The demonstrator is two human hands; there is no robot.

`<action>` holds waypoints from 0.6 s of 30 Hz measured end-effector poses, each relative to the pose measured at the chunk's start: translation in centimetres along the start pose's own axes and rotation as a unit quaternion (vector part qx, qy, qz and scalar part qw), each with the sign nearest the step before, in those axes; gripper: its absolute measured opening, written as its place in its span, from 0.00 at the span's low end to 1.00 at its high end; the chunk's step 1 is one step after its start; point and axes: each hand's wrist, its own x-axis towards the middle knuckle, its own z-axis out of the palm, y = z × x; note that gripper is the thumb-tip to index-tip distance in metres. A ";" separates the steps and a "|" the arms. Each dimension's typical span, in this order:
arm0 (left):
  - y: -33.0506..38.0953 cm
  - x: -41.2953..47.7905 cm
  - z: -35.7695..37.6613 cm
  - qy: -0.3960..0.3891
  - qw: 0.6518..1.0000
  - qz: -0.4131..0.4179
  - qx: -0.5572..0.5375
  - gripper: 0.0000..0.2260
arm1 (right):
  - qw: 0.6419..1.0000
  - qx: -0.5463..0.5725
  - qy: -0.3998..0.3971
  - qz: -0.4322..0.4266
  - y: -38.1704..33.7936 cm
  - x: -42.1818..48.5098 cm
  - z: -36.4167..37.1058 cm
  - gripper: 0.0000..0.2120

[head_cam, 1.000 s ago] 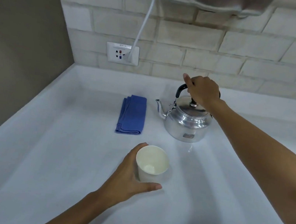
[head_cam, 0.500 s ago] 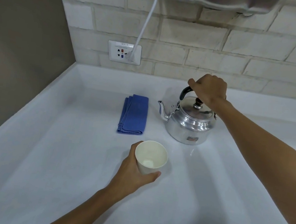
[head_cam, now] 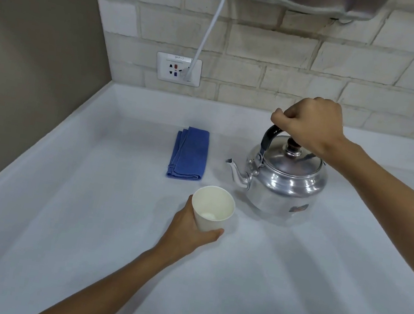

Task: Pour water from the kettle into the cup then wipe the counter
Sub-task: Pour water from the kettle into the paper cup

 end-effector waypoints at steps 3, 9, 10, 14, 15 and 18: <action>0.0 0.0 0.0 0.005 1.000 0.000 0.006 0.31 | 0.999 -0.011 0.014 -0.033 -0.4 -0.9 -1.0 0.22; -0.2 0.1 0.0 0.008 1.000 0.008 0.011 0.30 | 0.995 -0.056 0.016 -0.077 -1.2 -1.7 -2.1 0.23; -0.2 0.1 0.1 0.008 1.000 0.008 0.011 0.31 | 0.994 -0.064 0.018 -0.085 -1.4 -1.8 -2.2 0.22; -0.2 0.1 0.1 0.008 1.000 0.011 0.009 0.31 | 0.988 -0.096 0.012 -0.119 -2.4 -2.0 -2.8 0.21; -0.3 0.1 0.1 0.009 1.000 0.012 0.010 0.31 | 0.987 -0.100 0.009 -0.124 -2.6 -2.0 -2.9 0.22; -0.3 0.2 0.1 0.011 1.000 0.014 0.008 0.31 | 0.984 -0.107 0.004 -0.143 -3.2 -2.2 -3.2 0.22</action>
